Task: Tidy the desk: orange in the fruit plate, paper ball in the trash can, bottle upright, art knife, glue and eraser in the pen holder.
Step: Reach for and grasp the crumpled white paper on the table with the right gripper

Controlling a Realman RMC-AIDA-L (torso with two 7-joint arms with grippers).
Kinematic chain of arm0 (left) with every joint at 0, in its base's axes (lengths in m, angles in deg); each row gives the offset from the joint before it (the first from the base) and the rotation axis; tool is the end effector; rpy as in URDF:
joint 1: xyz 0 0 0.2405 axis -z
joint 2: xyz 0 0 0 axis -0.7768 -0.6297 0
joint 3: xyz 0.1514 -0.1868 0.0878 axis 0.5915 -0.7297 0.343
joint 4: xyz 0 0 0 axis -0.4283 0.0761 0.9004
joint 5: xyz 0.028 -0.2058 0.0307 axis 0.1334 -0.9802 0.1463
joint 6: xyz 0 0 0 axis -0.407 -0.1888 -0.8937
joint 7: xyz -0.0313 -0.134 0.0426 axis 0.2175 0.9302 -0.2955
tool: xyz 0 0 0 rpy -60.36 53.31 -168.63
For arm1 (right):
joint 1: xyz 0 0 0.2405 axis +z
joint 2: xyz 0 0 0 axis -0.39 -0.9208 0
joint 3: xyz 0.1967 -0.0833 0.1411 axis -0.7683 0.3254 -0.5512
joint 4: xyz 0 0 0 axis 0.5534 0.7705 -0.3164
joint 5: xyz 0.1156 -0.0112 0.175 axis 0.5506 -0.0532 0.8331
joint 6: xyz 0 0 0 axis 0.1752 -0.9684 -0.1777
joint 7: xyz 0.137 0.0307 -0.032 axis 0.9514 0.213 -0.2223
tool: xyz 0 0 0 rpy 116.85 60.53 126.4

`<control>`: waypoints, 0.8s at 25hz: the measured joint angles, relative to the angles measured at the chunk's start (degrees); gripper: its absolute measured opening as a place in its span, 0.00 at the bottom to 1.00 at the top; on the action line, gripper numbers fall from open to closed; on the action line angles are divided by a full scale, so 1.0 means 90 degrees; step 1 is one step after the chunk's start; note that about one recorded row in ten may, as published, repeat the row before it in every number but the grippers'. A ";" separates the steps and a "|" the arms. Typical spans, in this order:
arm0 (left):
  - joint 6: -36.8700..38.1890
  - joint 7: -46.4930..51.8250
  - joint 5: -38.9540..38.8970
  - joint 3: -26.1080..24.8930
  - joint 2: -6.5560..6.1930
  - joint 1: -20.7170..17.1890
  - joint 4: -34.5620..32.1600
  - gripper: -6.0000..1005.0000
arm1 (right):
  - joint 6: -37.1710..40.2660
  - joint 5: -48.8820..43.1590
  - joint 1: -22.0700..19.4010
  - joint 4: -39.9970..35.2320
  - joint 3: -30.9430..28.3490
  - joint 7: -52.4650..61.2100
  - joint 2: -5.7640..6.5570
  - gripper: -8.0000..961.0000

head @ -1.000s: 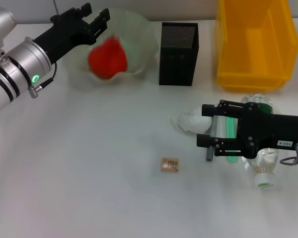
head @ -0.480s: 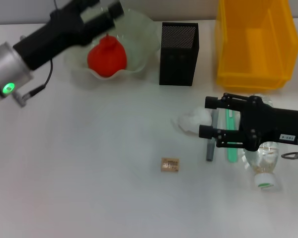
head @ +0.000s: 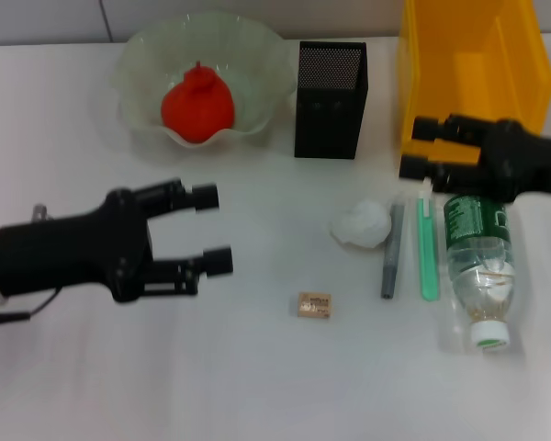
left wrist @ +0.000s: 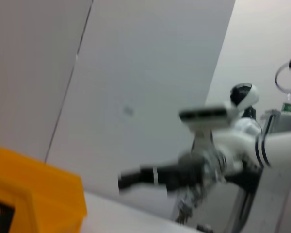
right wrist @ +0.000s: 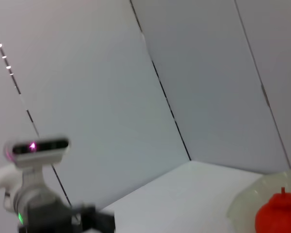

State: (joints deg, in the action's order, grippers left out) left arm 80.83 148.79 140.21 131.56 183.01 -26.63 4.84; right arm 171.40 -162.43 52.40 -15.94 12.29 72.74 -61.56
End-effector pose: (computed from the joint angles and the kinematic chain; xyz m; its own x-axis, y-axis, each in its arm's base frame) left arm -0.2606 0.2751 0.0083 0.6790 0.2989 0.6705 0.3322 -0.9396 0.0825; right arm 0.2450 0.3227 0.0383 0.6581 -0.3827 -0.6484 -0.5071 -0.8618 -0.0060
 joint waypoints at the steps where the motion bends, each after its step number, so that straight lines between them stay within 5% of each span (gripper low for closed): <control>1: 0.0000 0.0000 0.0000 0.0000 0.0000 0.0000 0.0000 0.85 | 0.0000 0.0000 0.0000 0.0000 0.0000 0.0000 0.0000 0.72; 5: -0.0264 -0.0251 0.0200 -0.0046 0.0116 -0.0135 0.0089 0.85 | 0.0407 -0.0430 0.0343 -0.1610 0.0457 0.2318 0.0100 0.72; 9: -0.0360 -0.0421 0.0202 -0.0029 0.0143 -0.0154 0.0171 0.85 | 0.0787 -0.1153 0.0844 -0.2132 0.0517 0.3387 0.0255 0.71; 12: -0.0471 -0.0465 0.0227 0.0004 0.0158 -0.0142 0.0200 0.85 | 0.1102 -0.2256 0.1683 -0.2160 0.0559 0.4201 0.0436 0.71; 16: -0.0531 -0.0476 0.0349 -0.0005 0.0176 -0.0100 0.0211 0.85 | 0.1073 -0.3015 0.2153 -0.2097 0.0765 0.4473 0.0456 0.71; 20: -0.0600 -0.0487 0.0371 0.0007 0.0178 -0.0073 0.0212 0.85 | 0.0466 -0.3780 0.2596 -0.1930 0.1690 0.4838 0.0408 0.70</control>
State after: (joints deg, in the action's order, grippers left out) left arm 75.43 144.41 143.55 131.63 184.61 -27.28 6.75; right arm 175.59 -196.44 75.76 -33.31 27.51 116.27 -57.89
